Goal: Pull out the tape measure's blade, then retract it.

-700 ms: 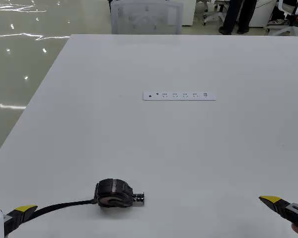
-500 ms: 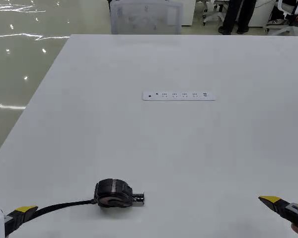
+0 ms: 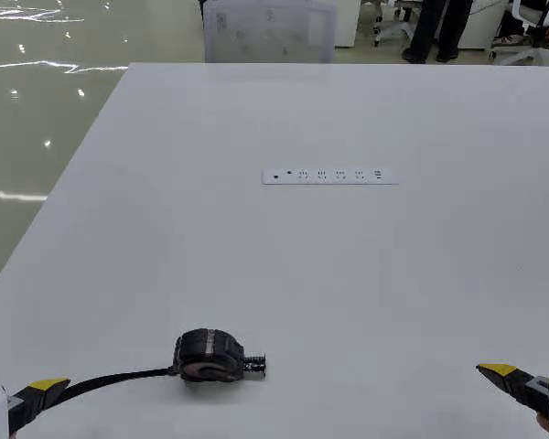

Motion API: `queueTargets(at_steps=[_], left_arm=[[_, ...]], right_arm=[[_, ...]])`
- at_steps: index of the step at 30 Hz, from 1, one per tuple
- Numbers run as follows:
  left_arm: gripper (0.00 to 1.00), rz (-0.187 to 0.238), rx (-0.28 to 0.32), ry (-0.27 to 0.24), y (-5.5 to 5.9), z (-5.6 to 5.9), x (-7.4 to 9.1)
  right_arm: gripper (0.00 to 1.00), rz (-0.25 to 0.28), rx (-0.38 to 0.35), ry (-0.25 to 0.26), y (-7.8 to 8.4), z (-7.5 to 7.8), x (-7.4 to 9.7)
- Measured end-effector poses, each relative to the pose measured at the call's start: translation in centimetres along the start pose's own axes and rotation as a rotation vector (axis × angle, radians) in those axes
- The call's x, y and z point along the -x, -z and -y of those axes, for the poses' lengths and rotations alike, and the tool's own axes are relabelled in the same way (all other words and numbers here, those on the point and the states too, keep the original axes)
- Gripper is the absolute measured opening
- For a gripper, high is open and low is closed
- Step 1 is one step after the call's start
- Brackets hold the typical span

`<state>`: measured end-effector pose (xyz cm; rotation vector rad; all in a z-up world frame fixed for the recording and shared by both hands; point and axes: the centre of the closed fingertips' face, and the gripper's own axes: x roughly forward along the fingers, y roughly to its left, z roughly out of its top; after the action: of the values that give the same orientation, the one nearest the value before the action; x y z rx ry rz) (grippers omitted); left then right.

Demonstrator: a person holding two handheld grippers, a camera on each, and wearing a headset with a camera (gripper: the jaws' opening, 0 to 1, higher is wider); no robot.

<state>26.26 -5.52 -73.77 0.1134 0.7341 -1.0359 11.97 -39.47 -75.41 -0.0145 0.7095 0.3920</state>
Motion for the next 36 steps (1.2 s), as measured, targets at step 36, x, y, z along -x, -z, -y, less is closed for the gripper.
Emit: queueTargets(at_steps=[36], left_arm=[[1.0,-0.021,-0.068,0.072,-1.5,0.9,-2.0]], right_arm=[[0.9,0.008,-0.014,-0.061,-0.9,-0.3,-1.7]])
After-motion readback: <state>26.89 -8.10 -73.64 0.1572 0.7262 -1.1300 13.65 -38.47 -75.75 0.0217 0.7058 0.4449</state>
